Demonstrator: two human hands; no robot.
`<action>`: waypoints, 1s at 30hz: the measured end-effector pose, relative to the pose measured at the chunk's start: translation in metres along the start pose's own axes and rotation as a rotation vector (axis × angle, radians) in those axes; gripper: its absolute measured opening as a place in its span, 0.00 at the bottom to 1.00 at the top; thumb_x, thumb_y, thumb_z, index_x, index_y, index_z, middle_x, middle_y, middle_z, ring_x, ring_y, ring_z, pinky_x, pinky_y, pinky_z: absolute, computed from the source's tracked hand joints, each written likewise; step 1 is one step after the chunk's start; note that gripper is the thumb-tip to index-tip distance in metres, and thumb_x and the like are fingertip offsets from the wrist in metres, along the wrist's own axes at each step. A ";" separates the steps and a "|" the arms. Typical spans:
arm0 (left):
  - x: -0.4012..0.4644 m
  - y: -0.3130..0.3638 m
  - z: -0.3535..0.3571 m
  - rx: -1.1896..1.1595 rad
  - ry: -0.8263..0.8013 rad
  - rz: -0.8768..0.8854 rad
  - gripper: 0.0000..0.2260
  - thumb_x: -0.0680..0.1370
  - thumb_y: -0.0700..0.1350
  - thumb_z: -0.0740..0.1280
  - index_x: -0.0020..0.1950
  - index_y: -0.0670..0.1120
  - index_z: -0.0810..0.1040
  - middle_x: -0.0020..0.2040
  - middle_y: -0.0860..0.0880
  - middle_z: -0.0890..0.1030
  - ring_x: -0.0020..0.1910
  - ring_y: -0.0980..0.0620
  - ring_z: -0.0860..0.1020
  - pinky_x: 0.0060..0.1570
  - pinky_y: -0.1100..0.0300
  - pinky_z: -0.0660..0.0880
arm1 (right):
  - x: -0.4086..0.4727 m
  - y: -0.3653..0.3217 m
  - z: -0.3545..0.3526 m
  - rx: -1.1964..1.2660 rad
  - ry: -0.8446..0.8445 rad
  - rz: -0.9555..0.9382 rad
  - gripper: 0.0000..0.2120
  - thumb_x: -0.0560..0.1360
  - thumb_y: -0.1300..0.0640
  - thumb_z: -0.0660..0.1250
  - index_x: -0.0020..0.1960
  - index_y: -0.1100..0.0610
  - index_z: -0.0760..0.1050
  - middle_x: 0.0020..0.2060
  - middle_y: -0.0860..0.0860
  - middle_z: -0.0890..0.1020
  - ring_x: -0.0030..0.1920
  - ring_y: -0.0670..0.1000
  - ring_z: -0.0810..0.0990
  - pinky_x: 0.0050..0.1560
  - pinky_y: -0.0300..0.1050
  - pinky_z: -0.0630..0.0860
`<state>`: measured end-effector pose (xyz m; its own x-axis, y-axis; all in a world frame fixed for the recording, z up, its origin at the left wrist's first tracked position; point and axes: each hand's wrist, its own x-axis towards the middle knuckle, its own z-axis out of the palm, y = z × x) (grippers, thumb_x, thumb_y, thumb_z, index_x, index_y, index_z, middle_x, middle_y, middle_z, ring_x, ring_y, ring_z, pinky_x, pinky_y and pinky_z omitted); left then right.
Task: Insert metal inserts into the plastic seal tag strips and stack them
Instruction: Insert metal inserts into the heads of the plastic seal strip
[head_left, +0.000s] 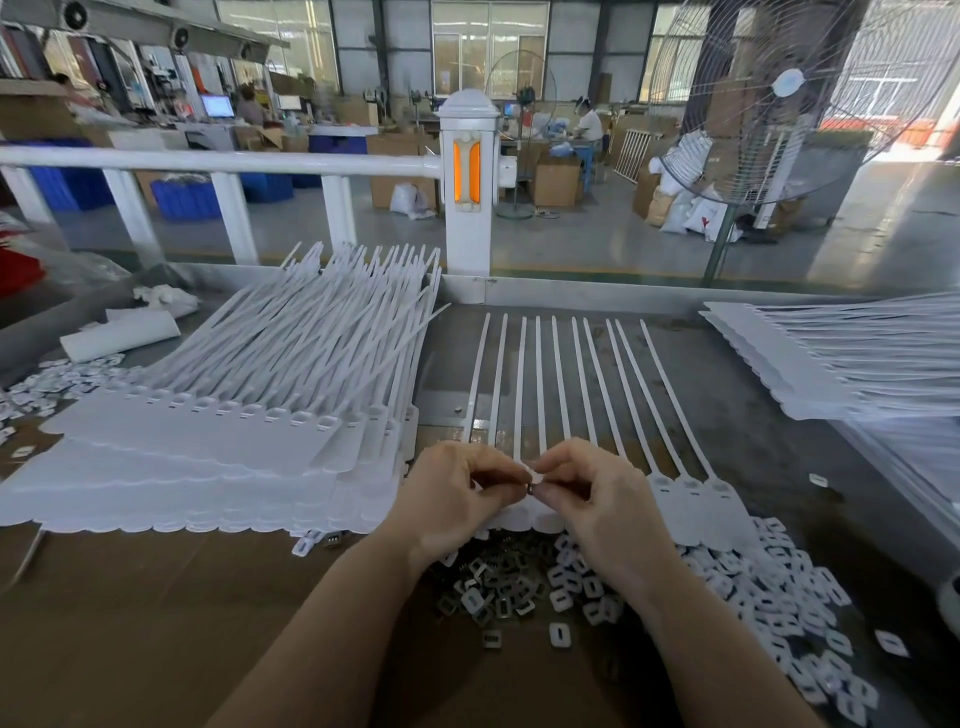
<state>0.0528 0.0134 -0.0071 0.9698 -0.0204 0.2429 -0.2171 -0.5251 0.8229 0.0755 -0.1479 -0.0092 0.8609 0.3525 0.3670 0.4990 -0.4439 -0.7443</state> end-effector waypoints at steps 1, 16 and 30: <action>0.001 0.000 0.002 -0.010 -0.005 -0.008 0.08 0.72 0.40 0.72 0.44 0.54 0.84 0.40 0.59 0.83 0.42 0.64 0.79 0.46 0.72 0.74 | 0.000 0.001 0.000 0.012 0.007 0.019 0.06 0.72 0.62 0.70 0.45 0.52 0.77 0.38 0.45 0.81 0.42 0.41 0.79 0.46 0.37 0.76; 0.029 0.002 0.005 0.253 0.112 -0.179 0.04 0.76 0.41 0.66 0.46 0.49 0.80 0.39 0.56 0.78 0.40 0.60 0.76 0.37 0.74 0.67 | 0.002 0.001 -0.004 -0.116 0.175 -0.022 0.05 0.75 0.61 0.67 0.49 0.56 0.79 0.42 0.45 0.81 0.45 0.44 0.78 0.50 0.40 0.75; 0.049 0.014 0.003 0.413 -0.072 -0.334 0.06 0.75 0.40 0.66 0.46 0.46 0.82 0.47 0.48 0.83 0.43 0.53 0.75 0.42 0.63 0.69 | 0.000 0.004 -0.003 -0.171 0.180 -0.037 0.05 0.74 0.63 0.67 0.48 0.57 0.79 0.42 0.46 0.79 0.44 0.45 0.76 0.49 0.42 0.76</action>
<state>0.0975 0.0024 0.0146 0.9870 0.1542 -0.0450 0.1518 -0.8041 0.5747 0.0778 -0.1516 -0.0106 0.8381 0.2256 0.4967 0.5266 -0.5721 -0.6287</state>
